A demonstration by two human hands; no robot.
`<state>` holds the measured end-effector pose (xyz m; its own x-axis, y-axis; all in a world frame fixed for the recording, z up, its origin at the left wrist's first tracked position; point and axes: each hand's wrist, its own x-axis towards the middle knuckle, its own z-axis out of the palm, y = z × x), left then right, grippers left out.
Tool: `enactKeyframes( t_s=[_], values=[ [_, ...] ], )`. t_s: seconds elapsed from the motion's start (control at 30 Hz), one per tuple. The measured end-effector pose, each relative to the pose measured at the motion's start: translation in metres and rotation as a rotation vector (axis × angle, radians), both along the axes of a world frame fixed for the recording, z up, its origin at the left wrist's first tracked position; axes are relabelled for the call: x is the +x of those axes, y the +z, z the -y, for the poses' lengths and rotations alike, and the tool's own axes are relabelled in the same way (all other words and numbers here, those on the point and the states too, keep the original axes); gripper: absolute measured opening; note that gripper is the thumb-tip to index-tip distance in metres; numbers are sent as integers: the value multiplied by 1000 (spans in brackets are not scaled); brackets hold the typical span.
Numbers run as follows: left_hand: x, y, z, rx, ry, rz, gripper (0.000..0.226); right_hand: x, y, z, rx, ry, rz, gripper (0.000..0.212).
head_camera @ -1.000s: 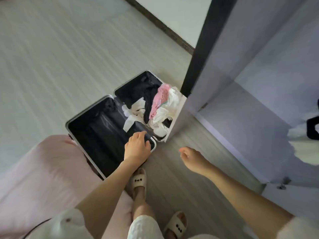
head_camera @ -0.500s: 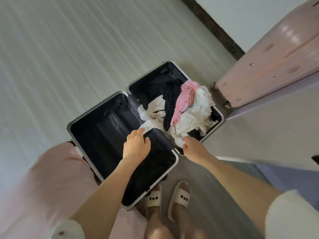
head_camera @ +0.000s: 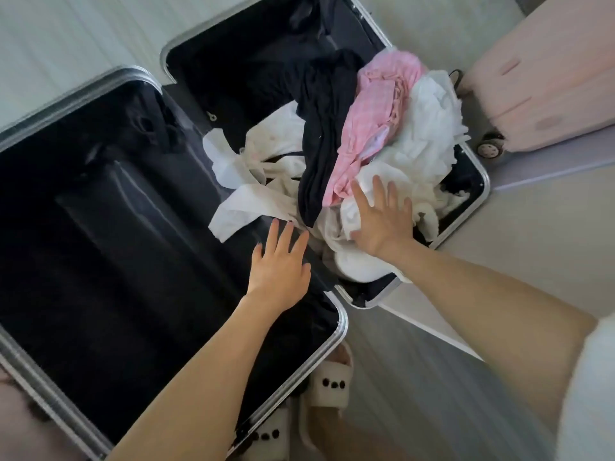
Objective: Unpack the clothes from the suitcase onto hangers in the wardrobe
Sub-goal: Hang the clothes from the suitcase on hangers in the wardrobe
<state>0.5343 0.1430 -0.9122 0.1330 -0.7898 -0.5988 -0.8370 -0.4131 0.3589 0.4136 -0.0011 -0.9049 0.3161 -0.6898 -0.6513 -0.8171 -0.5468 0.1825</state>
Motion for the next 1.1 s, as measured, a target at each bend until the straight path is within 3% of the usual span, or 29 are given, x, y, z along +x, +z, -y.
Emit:
enactKeyframes(
  t_s=[0.07,0.17,0.27,0.37,0.5,0.67,0.8,0.87,1.1],
  values=[
    [-4,-22,-1,48,-72,20,57,-1,-20,12,-28,-28,-60,70],
    [-1,-31,-6,103,-111,13,55,-6,-23,17,-94,42,-49,38],
    [3,-10,-7,126,10,-58,54,-7,3,11,-62,-32,91,33],
    [9,35,-7,155,181,-138,53,-2,45,-2,-37,-215,326,29],
    [24,114,-13,90,255,-181,52,17,124,-26,-17,-539,673,23],
    [42,221,-27,-38,331,-245,52,45,236,-55,-62,-745,929,22],
    [54,317,-43,-161,333,-282,59,59,341,-77,-58,-764,1082,24],
    [57,354,-49,-245,313,-309,67,61,380,-88,-59,-731,1148,16],
    [46,459,-76,-407,185,-322,113,34,498,-145,22,-469,1284,15]
  ],
)
